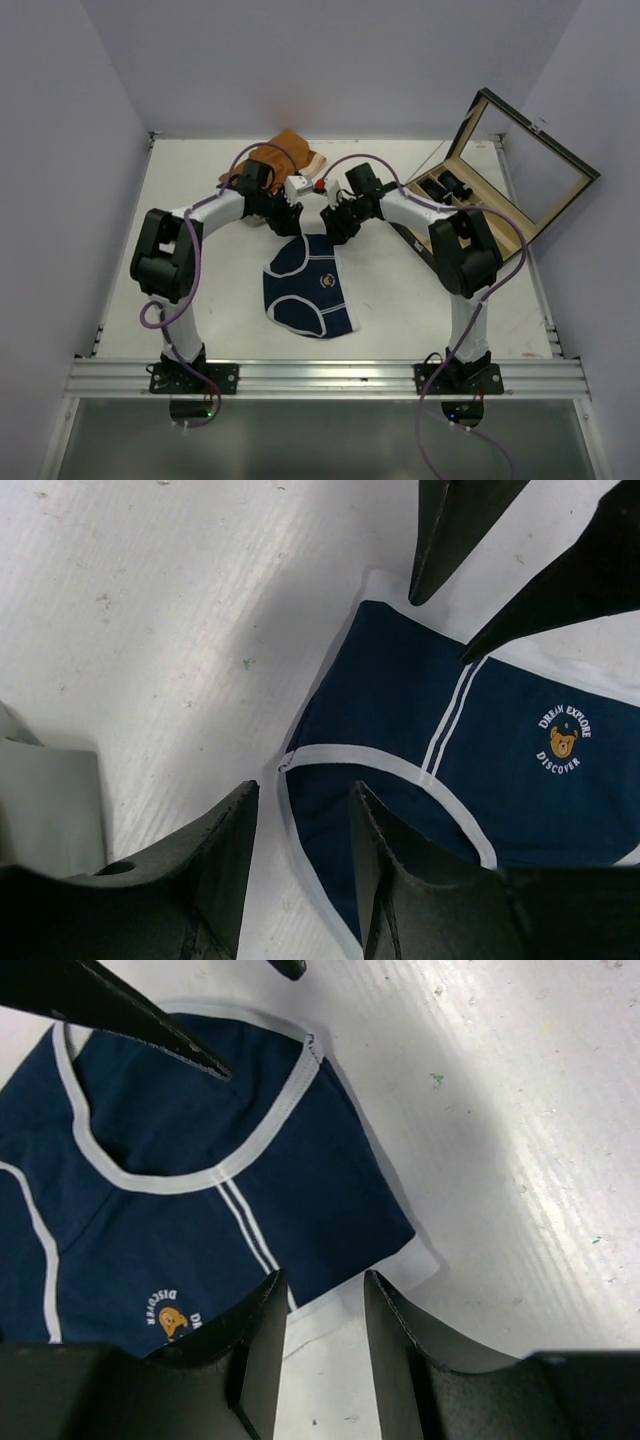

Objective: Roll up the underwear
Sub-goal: Fold the underwear

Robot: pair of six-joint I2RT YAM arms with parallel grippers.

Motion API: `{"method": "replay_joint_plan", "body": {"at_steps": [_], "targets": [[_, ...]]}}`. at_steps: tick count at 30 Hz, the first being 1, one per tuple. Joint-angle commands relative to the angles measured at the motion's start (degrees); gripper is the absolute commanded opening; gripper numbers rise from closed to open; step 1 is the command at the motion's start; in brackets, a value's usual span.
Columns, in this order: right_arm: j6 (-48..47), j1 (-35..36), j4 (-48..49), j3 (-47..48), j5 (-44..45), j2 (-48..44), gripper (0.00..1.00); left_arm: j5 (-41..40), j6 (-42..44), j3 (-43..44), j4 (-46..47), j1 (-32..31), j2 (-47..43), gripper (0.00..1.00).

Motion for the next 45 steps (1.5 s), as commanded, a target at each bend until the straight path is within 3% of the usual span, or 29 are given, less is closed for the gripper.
{"method": "replay_joint_plan", "body": {"at_steps": [1,14,19,24,33,37,45], "targets": [[-2.65,-0.89,3.06,2.67,-0.11,0.62,0.41,4.12,-1.19,-0.01,5.99,-0.13,1.66,0.46],[-2.82,-3.26,9.47,1.0,-5.81,2.64,0.49,5.0,-1.71,0.69,6.89,-0.13,6.85,0.47],[-3.79,-3.18,1.93,6.61,-8.89,7.38,0.45,5.0,-1.19,1.74,5.13,-0.04,7.64,0.4],[-2.91,-3.26,1.57,8.2,-8.55,8.97,0.42,5.0,-1.54,2.09,4.86,0.04,7.99,0.29],[-4.4,-3.88,-1.68,10.93,-11.0,10.2,0.14,5.78,-2.07,3.5,4.33,0.66,8.17,0.1],[-5.28,-4.58,-2.65,11.72,-12.23,9.77,0.08,6.49,-2.16,3.5,5.21,1.19,7.21,0.0],[-3.88,-5.99,-3.62,14.44,-15.05,8.45,0.0,7.64,-1.99,4.03,7.5,1.89,4.04,0.0]]}}
